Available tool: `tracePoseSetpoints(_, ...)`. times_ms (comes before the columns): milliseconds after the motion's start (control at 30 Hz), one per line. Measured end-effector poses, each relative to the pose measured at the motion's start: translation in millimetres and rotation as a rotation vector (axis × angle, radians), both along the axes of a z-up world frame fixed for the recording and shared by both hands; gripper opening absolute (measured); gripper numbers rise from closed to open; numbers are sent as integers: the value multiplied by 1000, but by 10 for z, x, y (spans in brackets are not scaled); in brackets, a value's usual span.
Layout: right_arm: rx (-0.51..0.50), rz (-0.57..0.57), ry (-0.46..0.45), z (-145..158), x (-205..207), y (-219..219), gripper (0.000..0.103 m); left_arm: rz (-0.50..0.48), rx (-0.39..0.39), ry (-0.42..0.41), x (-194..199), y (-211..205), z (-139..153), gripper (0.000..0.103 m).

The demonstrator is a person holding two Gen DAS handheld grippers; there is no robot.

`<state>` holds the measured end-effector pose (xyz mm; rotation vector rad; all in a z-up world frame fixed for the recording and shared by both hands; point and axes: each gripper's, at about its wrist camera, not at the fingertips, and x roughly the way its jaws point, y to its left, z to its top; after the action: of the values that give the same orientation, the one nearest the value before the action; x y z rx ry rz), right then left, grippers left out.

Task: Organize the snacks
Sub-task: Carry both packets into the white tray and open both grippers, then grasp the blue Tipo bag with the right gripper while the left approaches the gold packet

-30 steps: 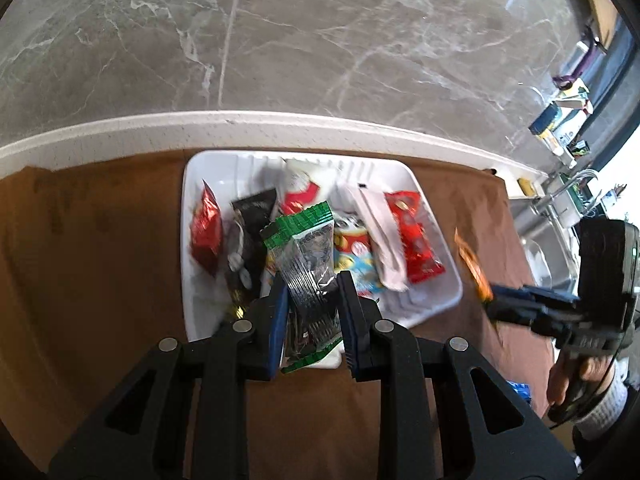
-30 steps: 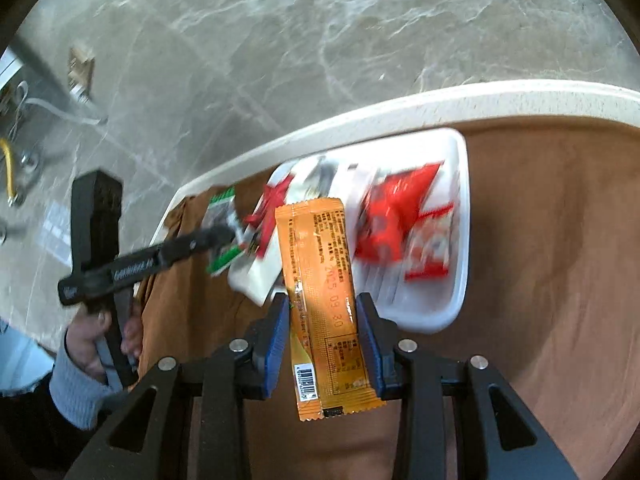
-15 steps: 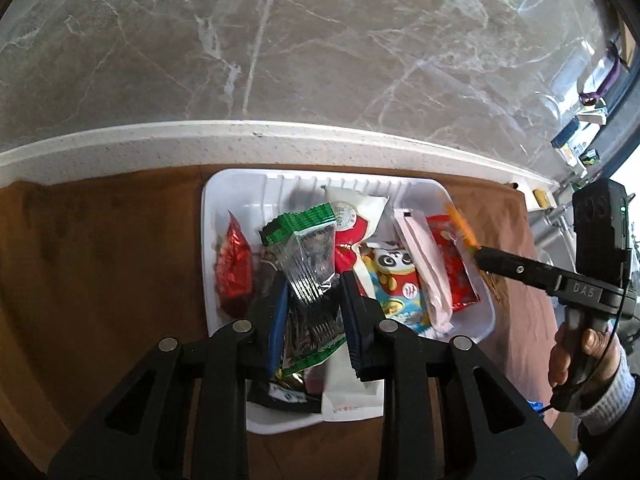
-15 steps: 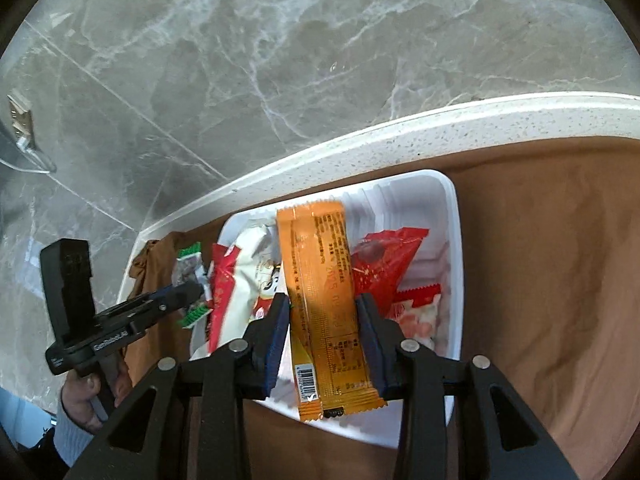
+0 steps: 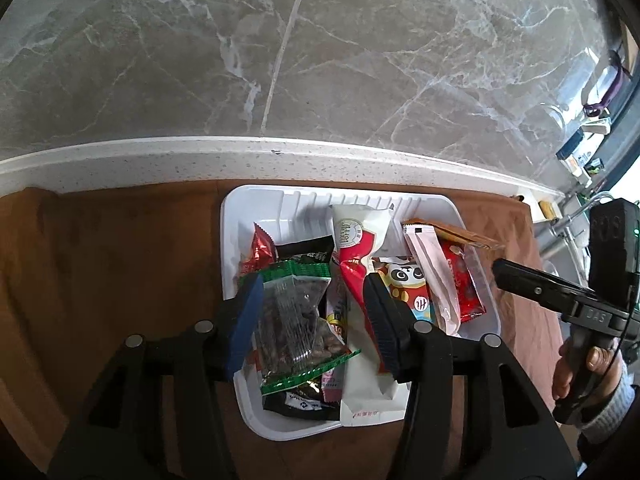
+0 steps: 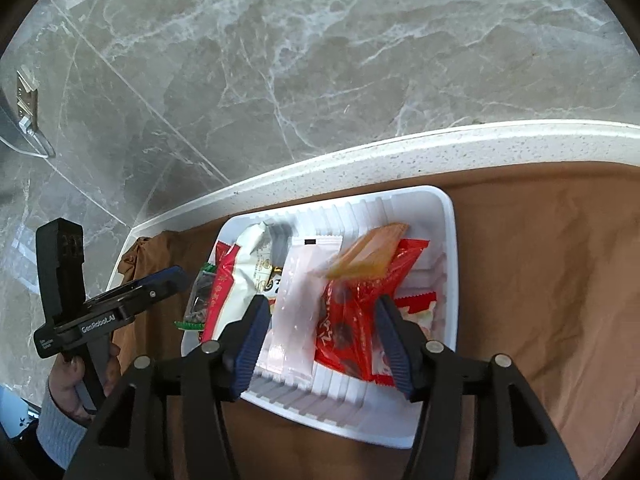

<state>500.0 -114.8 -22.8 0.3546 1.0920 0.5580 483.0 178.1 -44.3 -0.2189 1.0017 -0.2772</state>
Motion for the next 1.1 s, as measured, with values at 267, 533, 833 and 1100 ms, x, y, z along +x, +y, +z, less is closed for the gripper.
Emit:
tracePoseSetpoints(267,30,-8,-24,229,-296,-243,61,30,-26,-34,-328,94,201,51)
tracePoseSetpoints(533,-20,96,-82,519,-880,-342,62,-19,-82,-27,-922,12,322,54)
tracePoseSetpoints(833,-133,219,-119,437,-1624,-593,62,-203,-60,30,-1692,-442,229,54)
tracePoseSetpoints(1100,-157,279,-98,204,-2062,-1063,62,-306,65,96,-2446,-887,166,54)
